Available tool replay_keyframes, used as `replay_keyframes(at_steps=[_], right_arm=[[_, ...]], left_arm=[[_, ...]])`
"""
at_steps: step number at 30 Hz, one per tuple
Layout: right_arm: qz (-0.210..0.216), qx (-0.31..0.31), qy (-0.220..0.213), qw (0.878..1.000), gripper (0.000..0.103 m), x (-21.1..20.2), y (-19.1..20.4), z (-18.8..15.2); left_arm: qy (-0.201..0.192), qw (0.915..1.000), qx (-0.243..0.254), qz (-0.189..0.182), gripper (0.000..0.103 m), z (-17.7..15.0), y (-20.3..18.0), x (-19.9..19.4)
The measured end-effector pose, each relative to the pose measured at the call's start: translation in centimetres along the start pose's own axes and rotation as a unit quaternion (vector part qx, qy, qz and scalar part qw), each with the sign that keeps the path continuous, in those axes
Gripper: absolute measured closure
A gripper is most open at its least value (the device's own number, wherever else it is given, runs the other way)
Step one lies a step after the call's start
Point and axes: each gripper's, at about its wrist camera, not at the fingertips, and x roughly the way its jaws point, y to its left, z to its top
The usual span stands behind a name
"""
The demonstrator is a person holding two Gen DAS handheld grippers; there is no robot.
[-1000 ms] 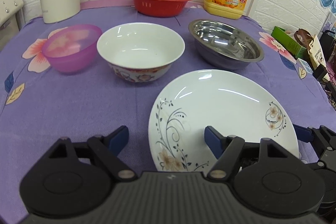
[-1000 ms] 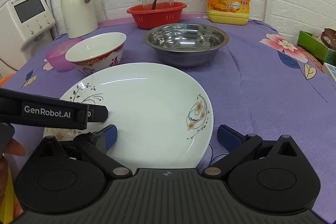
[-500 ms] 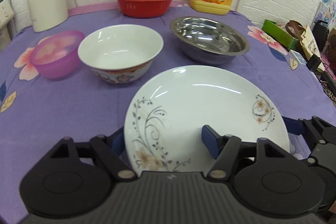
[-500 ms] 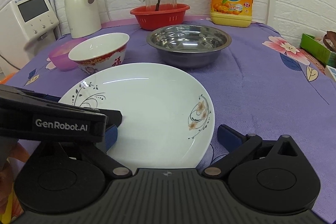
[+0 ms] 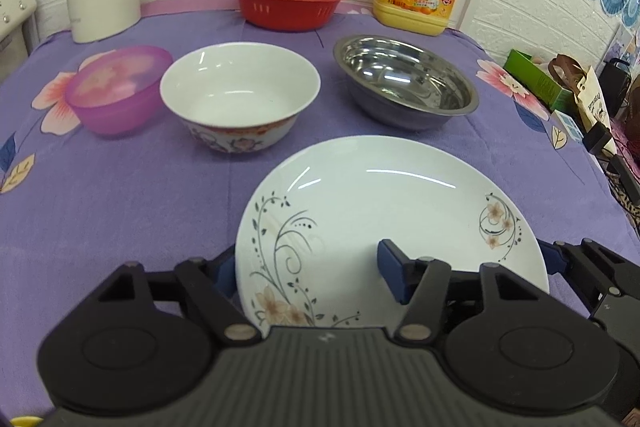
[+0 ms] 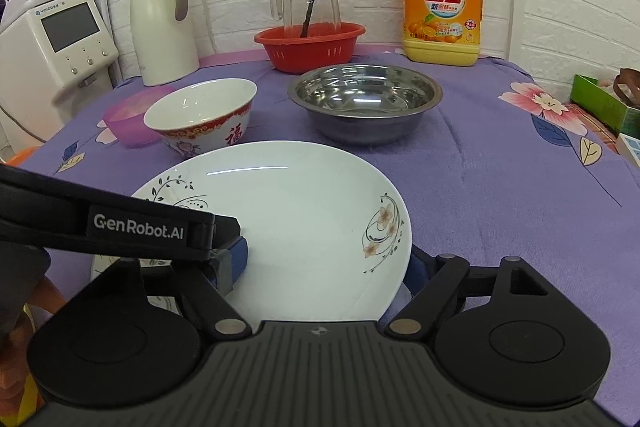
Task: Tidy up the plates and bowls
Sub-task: 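Lift the three-plate stack with the left tool and move it aside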
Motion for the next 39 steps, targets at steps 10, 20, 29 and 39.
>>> replay_keyframes(at_steps=[10, 20, 29, 39], right_arm=[[0.023, -0.029, -0.047, 0.998, 0.000, -4.9, 3.9, 0.4], [0.094, -0.053, -0.046, 0.993, 0.000, -10.0, 12.3, -3.0], [0.118, -0.094, -0.012, 0.989, 0.000, -11.2, 17.6, -6.3], [0.099, -0.133, -0.022, 0.986, 0.000, -11.4, 18.7, -7.4]], left_arm=[[-0.049, 0.9987, -0.003, 0.009, 0.044, -1.2, 2.2, -7.2], [-0.082, 0.9938, -0.025, 0.071, 0.044, -8.1, 8.2, -16.9], [-0.065, 0.9914, -0.065, 0.092, 0.043, -14.4, 12.1, -19.8], [-0.074, 0.9916, -0.070, 0.080, 0.040, -15.8, 13.1, -19.1]])
